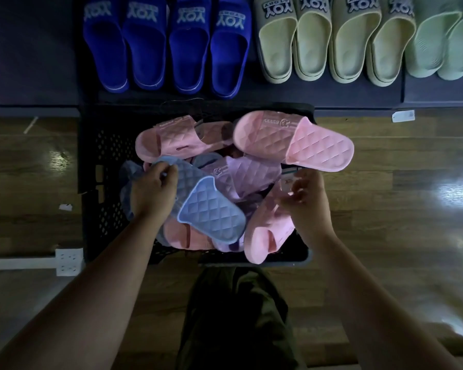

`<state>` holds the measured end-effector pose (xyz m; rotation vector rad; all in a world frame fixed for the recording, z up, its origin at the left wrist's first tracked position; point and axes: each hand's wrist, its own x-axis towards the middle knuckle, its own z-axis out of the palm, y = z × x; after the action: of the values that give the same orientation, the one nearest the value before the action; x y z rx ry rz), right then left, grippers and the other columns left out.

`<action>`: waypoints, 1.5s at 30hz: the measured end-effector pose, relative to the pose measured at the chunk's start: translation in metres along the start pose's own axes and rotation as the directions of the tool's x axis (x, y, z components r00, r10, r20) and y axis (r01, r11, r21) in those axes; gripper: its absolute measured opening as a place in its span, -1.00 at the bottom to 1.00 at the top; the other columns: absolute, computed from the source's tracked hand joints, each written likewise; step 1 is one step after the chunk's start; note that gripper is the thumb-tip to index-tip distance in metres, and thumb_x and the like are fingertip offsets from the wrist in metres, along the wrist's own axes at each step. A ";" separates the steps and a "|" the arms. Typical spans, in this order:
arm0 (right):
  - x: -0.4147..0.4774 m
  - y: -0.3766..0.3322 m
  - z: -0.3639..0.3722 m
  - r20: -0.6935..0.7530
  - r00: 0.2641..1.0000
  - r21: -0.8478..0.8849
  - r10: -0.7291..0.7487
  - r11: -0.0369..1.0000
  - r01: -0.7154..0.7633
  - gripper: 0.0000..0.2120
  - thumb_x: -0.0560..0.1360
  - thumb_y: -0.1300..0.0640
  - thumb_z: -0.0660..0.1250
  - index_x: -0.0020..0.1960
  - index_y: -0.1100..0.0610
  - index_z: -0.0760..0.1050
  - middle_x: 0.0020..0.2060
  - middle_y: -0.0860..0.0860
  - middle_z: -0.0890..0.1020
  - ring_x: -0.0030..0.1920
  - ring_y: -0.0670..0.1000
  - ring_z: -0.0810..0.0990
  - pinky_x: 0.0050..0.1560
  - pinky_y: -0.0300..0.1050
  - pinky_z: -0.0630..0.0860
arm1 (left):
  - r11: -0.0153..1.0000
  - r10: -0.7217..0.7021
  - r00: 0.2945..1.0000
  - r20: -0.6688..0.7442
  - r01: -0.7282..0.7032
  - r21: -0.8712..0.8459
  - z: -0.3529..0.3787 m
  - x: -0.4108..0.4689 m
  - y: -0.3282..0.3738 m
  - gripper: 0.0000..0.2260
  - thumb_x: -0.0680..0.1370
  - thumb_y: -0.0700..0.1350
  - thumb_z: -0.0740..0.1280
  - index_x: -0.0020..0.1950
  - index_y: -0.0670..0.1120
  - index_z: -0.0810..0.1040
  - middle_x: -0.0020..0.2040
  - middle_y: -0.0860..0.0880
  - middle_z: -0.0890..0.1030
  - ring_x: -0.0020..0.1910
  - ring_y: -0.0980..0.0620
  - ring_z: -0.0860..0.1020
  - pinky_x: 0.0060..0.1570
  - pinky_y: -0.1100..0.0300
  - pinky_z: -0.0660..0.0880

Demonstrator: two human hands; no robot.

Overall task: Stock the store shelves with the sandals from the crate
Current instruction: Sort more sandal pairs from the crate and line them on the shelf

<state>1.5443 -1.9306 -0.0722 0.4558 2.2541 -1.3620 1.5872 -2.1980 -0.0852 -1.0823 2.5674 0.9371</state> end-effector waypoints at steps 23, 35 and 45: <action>-0.007 -0.048 -0.047 0.141 0.984 0.419 0.107 0.894 -0.157 -0.68 0.41 0.56 0.21 -0.09 0.16 0.46 -0.27 0.05 0.62 -0.33 -0.04 0.62 -0.39 -0.22 0.52 | 0.990 0.015 0.999 -0.045 -0.021 -0.139 -0.063 -0.042 0.002 -0.61 0.48 0.21 0.26 -0.31 -0.10 0.47 -0.36 -0.02 0.55 -0.32 0.00 0.53 -0.29 0.10 0.41; -0.023 -0.065 -0.045 -0.107 0.983 0.309 0.151 0.945 -0.112 -0.85 0.45 0.34 0.29 -0.02 0.17 0.44 -0.14 0.15 0.60 -0.14 0.17 0.61 -0.16 0.06 0.58 | 0.986 0.018 0.984 -0.176 0.013 0.169 -0.116 -0.035 -0.008 -0.66 0.58 0.14 0.21 -0.07 -0.13 0.56 -0.15 -0.19 0.61 -0.13 -0.23 0.57 -0.22 0.15 0.28; -0.016 -0.072 -0.046 -0.249 0.965 0.121 0.080 0.991 -0.051 -0.88 0.38 0.10 0.40 -0.22 -0.01 0.46 -0.25 0.01 0.62 -0.18 0.14 0.59 -0.13 0.06 0.54 | 0.948 0.174 0.982 0.078 -0.188 0.256 -0.036 0.001 0.063 -0.67 0.58 0.13 0.20 0.04 -0.12 0.54 -0.05 -0.18 0.64 -0.01 -0.22 0.56 -0.11 0.04 0.44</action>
<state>1.5118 -1.9232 0.0084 0.7770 2.3441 -1.4751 1.5447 -2.1875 -0.0278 -0.7490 2.6838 0.6264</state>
